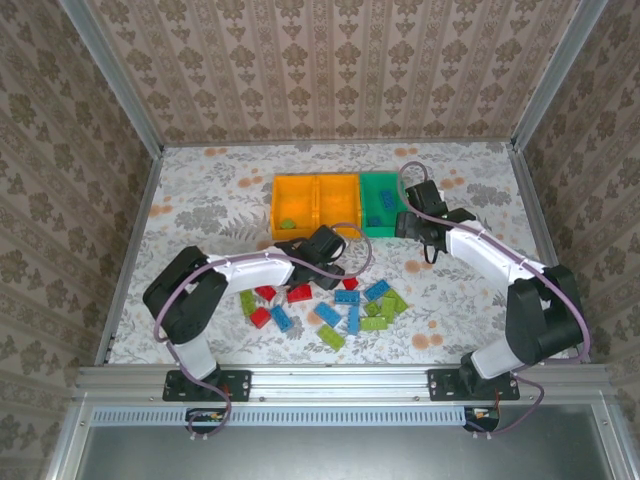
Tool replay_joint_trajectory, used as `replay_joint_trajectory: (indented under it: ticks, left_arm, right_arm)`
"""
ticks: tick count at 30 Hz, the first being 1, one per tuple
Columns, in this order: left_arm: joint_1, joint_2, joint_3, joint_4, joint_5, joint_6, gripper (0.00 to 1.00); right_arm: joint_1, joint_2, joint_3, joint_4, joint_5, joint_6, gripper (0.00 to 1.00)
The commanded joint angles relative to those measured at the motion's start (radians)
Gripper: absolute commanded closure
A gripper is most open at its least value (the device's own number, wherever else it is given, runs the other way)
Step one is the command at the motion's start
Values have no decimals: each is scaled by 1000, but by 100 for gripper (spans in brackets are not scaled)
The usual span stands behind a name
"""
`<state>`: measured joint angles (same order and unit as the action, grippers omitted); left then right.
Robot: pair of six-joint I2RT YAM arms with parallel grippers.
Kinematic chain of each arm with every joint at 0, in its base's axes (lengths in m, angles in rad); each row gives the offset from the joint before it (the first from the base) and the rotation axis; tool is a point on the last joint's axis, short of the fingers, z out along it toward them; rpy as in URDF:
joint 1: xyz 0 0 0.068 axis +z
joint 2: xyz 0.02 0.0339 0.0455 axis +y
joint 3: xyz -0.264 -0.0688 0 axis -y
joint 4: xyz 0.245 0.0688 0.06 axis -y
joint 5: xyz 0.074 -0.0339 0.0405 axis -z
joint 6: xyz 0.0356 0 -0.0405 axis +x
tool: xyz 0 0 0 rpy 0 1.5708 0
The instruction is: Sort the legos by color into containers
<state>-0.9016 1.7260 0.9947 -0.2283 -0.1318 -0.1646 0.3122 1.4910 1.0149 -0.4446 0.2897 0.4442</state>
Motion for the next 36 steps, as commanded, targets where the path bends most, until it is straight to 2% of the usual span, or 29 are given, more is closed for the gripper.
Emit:
replay_joint_trajectory:
  ticks: [1, 11, 17, 25, 31, 34, 36]
  left_arm:
    - [6, -84, 12, -19, -19, -23, 86]
    - [17, -111, 95, -65, -42, 30, 85]
    - [36, -88, 127, -65, -14, 42, 84]
    - [45, -89, 100, -53, -30, 7, 81]
    - [70, -137, 54, -53, -56, -19, 74]
    - [86, -171, 23, -54, -70, -41, 62]
    - [95, -194, 1, -54, -76, -51, 57]
  right_arm:
    - [10, -39, -22, -7, -16, 1, 15]
    - [50, -37, -55, 10, -19, 20, 16]
    - [54, -29, -65, 13, -18, 29, 16]
    - [116, 43, -28, 4, -132, 84, 16]
    - [168, 81, -22, -12, -145, 125, 16]
    - [175, 116, -20, -10, -169, 151, 16]
    - [186, 141, -10, -7, -182, 164, 16]
